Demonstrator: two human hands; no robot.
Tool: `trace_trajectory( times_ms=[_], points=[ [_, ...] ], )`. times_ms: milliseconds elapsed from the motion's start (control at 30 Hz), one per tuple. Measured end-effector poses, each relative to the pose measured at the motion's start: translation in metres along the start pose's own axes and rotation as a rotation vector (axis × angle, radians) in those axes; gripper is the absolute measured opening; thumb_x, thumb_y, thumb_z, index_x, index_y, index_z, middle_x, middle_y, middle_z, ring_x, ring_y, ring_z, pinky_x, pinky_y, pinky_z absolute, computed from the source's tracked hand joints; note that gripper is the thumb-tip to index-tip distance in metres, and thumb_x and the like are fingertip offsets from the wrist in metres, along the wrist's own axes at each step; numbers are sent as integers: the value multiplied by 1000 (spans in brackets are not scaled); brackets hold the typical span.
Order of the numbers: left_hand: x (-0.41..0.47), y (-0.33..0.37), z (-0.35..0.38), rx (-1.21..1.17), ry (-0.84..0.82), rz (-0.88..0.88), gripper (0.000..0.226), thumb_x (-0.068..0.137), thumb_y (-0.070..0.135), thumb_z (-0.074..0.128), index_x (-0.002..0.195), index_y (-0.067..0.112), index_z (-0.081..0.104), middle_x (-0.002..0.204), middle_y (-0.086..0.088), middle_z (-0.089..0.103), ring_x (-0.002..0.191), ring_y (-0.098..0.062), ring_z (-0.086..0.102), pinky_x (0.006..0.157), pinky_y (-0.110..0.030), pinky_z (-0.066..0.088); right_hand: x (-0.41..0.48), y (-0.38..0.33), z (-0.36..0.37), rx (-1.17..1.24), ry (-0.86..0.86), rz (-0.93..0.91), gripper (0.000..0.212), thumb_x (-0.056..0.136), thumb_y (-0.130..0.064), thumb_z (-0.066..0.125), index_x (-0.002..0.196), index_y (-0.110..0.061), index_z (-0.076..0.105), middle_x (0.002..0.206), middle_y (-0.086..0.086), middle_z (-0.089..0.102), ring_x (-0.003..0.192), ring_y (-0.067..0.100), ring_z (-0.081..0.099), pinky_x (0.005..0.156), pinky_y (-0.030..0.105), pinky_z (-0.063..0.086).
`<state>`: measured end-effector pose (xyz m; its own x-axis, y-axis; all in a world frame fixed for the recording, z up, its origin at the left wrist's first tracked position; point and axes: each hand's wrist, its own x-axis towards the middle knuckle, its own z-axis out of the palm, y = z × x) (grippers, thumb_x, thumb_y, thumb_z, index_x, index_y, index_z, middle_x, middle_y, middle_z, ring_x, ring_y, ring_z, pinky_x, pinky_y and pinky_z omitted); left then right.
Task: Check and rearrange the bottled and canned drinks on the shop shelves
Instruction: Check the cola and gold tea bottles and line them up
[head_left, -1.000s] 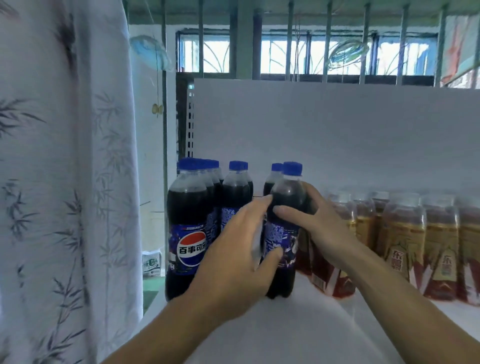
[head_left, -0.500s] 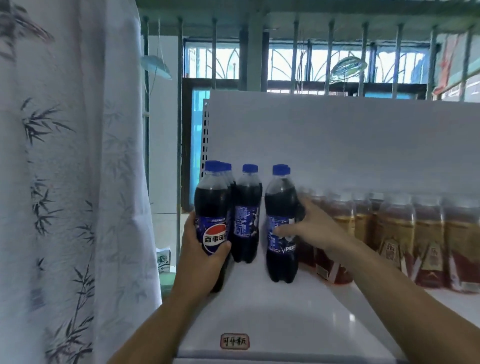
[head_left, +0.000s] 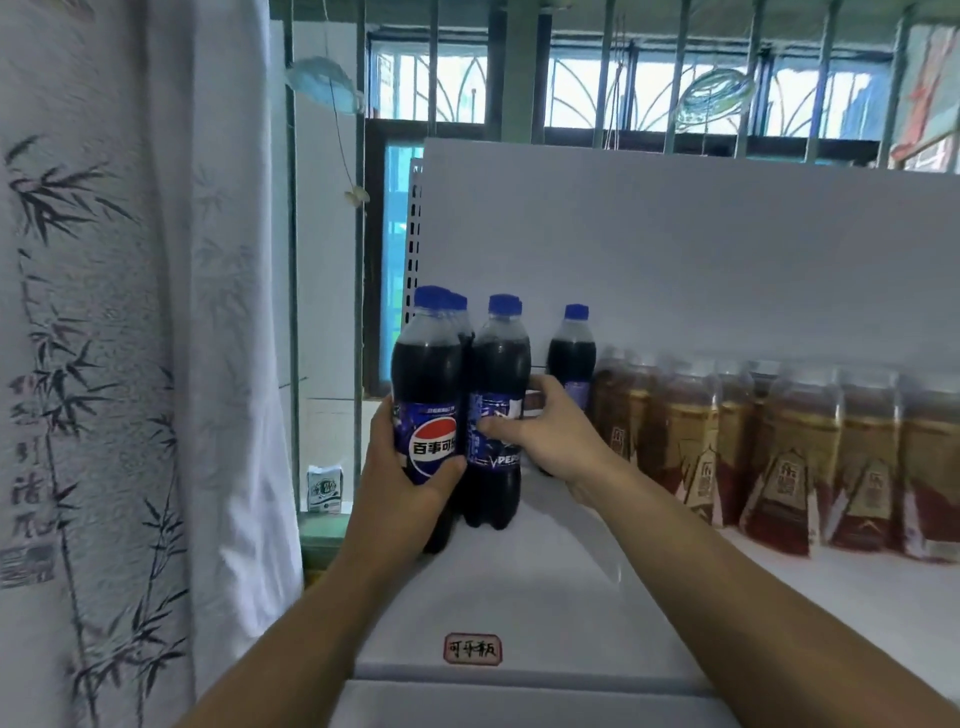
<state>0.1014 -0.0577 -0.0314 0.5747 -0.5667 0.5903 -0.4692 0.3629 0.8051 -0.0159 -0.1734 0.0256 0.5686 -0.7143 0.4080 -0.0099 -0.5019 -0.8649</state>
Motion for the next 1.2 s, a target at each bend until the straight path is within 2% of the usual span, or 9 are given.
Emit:
trace_trajectory(
  times_ms=[67, 133, 200, 333, 567, 800, 1000, 1133, 1200],
  points=[
    [0, -1, -1, -6, -4, 16, 79, 85, 6, 74, 142, 38, 30, 115, 24, 54, 96, 17, 57, 67, 1, 44, -4, -6, -1, -29, -26, 8, 37, 87, -15, 77, 106, -30, 49, 96, -18, 56, 78, -5, 56, 60, 10, 45],
    [0, -1, -2, -26, -4, 55, 90, 83, 4, 75, 147, 42, 24, 127, 19, 52, 108, 10, 55, 74, 0, 44, -5, -14, -8, -31, -34, 22, 56, 89, -32, 76, 135, -24, 45, 112, -16, 55, 85, -4, 53, 68, 14, 44],
    [-1, 0, -3, -4, 27, 116, 98, 83, 4, 76, 139, 56, 16, 129, 27, 45, 108, 20, 51, 78, 0, 42, 5, -23, -20, 11, 78, 0, 64, 93, -43, 69, 146, -21, 42, 130, -9, 55, 100, 6, 57, 86, 25, 50],
    [-1, -3, -2, 99, 51, 227, 98, 85, 5, 74, 144, 52, 10, 140, 27, 32, 123, 9, 44, 97, -16, 41, 42, -28, -43, -53, 324, -86, 47, 97, -26, 62, 142, -21, 48, 135, -3, 54, 120, 18, 55, 105, 41, 48],
    [0, -7, -2, 63, 26, 197, 99, 86, -4, 69, 146, 49, 11, 134, 38, 30, 110, 30, 42, 80, 5, 40, 106, -23, -55, -300, 338, 42, 79, 94, -22, 59, 160, -17, 16, 156, 11, 34, 133, 34, 47, 108, 45, 46],
    [-1, -6, -2, 72, 25, 198, 100, 86, -4, 70, 147, 49, 11, 135, 37, 30, 111, 29, 42, 83, 4, 40, 118, -33, -60, -593, 299, 106, 42, 98, -25, 58, 131, -1, 50, 115, 12, 57, 99, 26, 52, 78, 27, 37],
    [0, -8, -4, 41, 15, 229, 99, 86, -3, 70, 143, 52, 11, 131, 45, 28, 114, 27, 41, 88, 2, 41, 102, -33, -52, -614, 352, -33, 35, 97, -29, 62, 128, -14, 60, 131, 7, 61, 117, 26, 57, 87, 31, 41],
    [-3, 2, -4, 147, 74, 306, 94, 86, 6, 73, 142, 52, 13, 129, 55, 19, 122, 29, 27, 109, -25, 38, 75, -38, -63, -673, 406, -148, 32, 95, -37, 65, 121, -17, 64, 125, 3, 66, 111, 23, 58, 85, 30, 41],
    [-4, 10, -5, 237, 202, 519, 84, 86, 13, 68, 150, 34, 19, 149, 34, 22, 139, 14, 20, 119, -34, 29, 61, -48, -74, -685, 428, -209, 37, 95, -45, 64, 122, -19, 66, 125, 1, 66, 108, 19, 58, 85, 28, 39]
  ],
)
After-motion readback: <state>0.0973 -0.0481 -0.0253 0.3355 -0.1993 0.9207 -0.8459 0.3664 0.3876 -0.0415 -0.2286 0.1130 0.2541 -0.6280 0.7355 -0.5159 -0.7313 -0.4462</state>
